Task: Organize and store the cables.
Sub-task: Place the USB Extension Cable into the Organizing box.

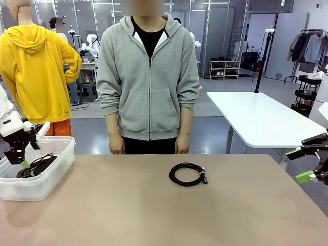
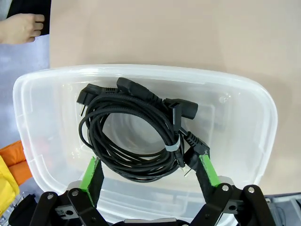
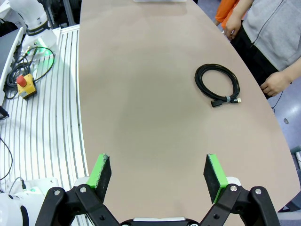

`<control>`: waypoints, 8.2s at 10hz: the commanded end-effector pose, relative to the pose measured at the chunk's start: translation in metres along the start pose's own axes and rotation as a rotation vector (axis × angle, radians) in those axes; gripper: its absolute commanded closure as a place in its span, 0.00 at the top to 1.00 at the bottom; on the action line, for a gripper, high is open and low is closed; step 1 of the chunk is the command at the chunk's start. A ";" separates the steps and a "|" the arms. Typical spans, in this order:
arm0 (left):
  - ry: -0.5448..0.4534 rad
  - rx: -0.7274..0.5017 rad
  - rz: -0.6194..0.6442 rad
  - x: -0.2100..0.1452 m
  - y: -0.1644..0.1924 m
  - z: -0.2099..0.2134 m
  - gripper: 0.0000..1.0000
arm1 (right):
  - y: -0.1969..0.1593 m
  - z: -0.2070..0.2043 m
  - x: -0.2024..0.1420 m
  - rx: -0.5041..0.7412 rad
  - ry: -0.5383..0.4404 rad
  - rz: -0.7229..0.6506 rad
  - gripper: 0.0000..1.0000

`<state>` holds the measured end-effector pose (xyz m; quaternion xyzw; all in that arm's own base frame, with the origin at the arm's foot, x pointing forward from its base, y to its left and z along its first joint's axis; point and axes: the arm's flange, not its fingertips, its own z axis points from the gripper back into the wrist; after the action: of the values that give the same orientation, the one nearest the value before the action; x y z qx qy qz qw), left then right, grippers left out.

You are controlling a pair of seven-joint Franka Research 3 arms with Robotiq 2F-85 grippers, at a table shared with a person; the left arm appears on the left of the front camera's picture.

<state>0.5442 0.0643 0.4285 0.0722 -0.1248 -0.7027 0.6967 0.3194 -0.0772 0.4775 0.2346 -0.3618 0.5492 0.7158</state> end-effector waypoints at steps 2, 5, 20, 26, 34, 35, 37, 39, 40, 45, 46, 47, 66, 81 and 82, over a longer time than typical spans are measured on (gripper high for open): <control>-0.064 -0.022 0.052 0.006 0.000 0.042 1.00 | 0.016 0.018 0.020 -0.001 0.054 0.042 1.00; -0.174 0.004 0.093 0.026 -0.040 0.122 1.00 | -0.002 0.017 0.090 0.006 0.329 -0.007 1.00; -0.455 -0.017 0.290 0.103 -0.202 0.165 1.00 | -0.066 -0.085 0.173 0.170 0.550 0.101 1.00; -0.455 -0.017 0.290 0.103 -0.202 0.165 1.00 | -0.116 -0.173 0.226 0.069 0.716 -0.312 1.00; -0.455 -0.017 0.290 0.103 -0.202 0.165 1.00 | -0.133 -0.276 0.245 -0.099 0.886 -0.603 1.00; -0.455 -0.017 0.290 0.103 -0.202 0.165 1.00 | -0.133 -0.277 0.245 -0.108 0.865 -0.606 1.00; -0.455 -0.017 0.290 0.103 -0.202 0.165 1.00 | -0.133 -0.276 0.245 -0.112 0.859 -0.610 1.00; -0.455 -0.017 0.290 0.103 -0.202 0.165 1.00 | -0.140 -0.273 0.246 -0.123 0.871 -0.614 1.00; -0.455 -0.017 0.290 0.103 -0.202 0.165 1.00 | -0.148 -0.273 0.242 -0.135 0.877 -0.643 1.00; -0.455 -0.017 0.290 0.103 -0.202 0.165 1.00 | -0.188 -0.308 0.167 -0.286 0.751 -0.914 1.00; -0.455 -0.017 0.290 0.103 -0.202 0.165 1.00 | -0.195 -0.322 0.151 -0.320 0.724 -0.972 1.00; -0.455 -0.017 0.290 0.103 -0.202 0.165 1.00 | -0.200 -0.335 0.137 -0.373 0.710 -1.012 1.00; -0.455 -0.017 0.290 0.103 -0.202 0.165 1.00 | -0.215 -0.389 0.074 -0.558 0.685 -1.224 0.00; -0.455 -0.017 0.290 0.103 -0.202 0.165 1.00 | -0.196 -0.289 0.193 -0.513 0.671 -1.202 0.00; -0.455 -0.017 0.290 0.103 -0.202 0.165 1.00 | -0.196 -0.289 0.193 -0.513 0.671 -1.202 0.00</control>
<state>0.2995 -0.0255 0.5373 -0.1205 -0.2800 -0.5949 0.7438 0.6054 0.1993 0.4593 0.0378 -0.0497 -0.0032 0.9980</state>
